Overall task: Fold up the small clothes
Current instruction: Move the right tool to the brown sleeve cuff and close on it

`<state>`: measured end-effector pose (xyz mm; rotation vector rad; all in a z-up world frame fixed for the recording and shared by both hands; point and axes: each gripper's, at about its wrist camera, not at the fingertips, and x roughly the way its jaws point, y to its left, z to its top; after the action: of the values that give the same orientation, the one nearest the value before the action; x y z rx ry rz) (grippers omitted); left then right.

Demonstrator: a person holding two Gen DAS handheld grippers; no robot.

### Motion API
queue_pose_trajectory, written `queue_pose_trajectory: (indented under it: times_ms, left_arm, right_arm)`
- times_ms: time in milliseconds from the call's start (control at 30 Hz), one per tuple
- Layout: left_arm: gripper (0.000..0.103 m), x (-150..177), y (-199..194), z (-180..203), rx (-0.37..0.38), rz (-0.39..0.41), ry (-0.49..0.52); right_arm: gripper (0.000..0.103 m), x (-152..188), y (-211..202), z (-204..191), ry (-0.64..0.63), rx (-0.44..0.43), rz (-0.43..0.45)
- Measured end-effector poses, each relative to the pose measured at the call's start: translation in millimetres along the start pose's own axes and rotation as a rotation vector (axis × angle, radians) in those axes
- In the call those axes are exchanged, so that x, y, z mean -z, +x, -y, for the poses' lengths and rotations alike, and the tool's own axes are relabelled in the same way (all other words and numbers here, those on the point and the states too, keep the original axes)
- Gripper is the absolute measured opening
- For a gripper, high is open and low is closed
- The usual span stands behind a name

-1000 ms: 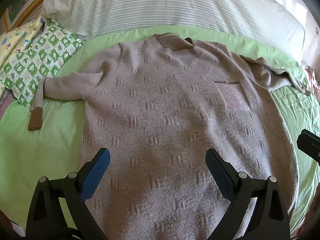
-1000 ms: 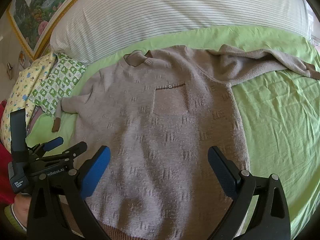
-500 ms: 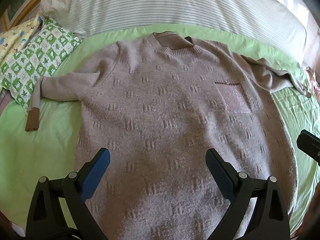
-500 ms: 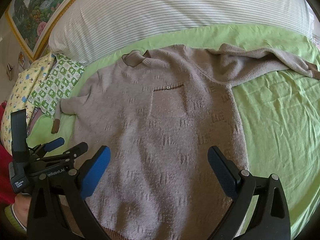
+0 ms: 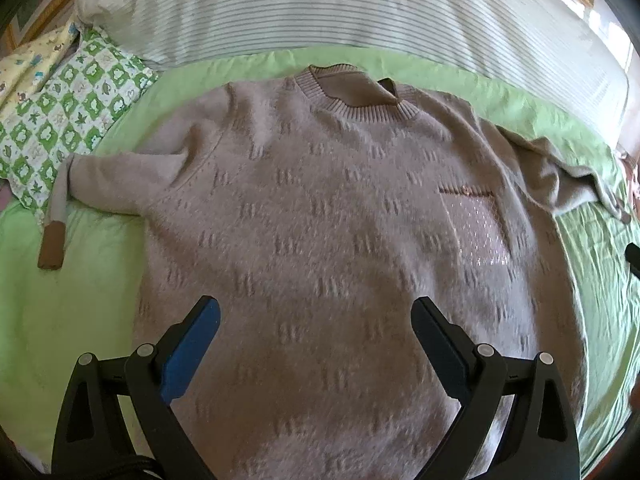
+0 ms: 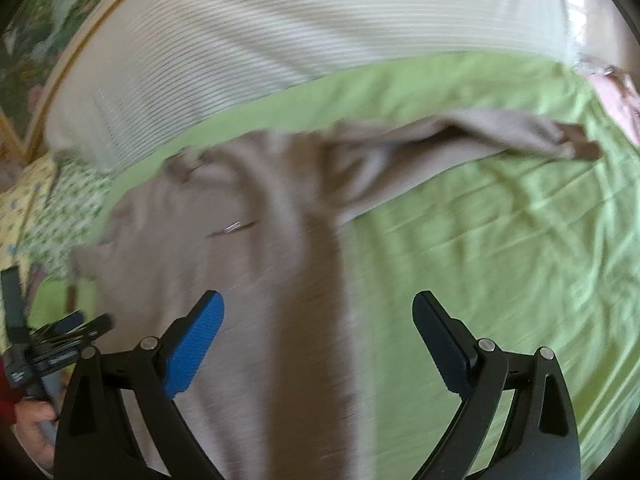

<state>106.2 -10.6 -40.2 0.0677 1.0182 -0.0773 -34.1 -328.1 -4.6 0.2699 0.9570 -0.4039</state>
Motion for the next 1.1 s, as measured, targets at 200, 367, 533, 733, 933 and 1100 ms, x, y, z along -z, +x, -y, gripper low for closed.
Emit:
queue_pose_trajectory:
  times_ms: [200, 367, 533, 733, 933, 1100]
  left_arm:
    - [0.097, -20.8, 19.1, 7.7, -0.006, -0.012, -0.019]
    - [0.097, -36.5, 41.8, 16.1, -0.02, -0.033, -0.037]
    - [0.097, -47.3, 65.6, 26.0, -0.031, -0.057, -0.046]
    - [0.097, -57.5, 82.3, 32.2, -0.024, -0.072, -0.064]
    - [0.097, -62.4, 81.7, 31.0, 0.017, -0.065, -0.067]
    - [0.097, -58.1, 65.6, 21.1, 0.06, -0.044, -0.067]
  right_arm:
    - [0.092, -44.0, 3.4, 84.9, 0.006, 0.185, 0.052]
    - [0.086, -84.8, 31.4, 136.8, -0.057, 0.294, 0.008]
    - [0.077, -111.7, 72.3, 149.2, -0.229, 0.337, -0.102]
    - [0.033, -117.2, 99.0, 168.2, -0.32, 0.35, -0.206]
    - [0.004, -125.4, 60.8, 165.0, -0.195, 0.226, -0.239]
    - [0.004, -105.2, 20.2, 93.1, -0.027, -0.185, -0.337]
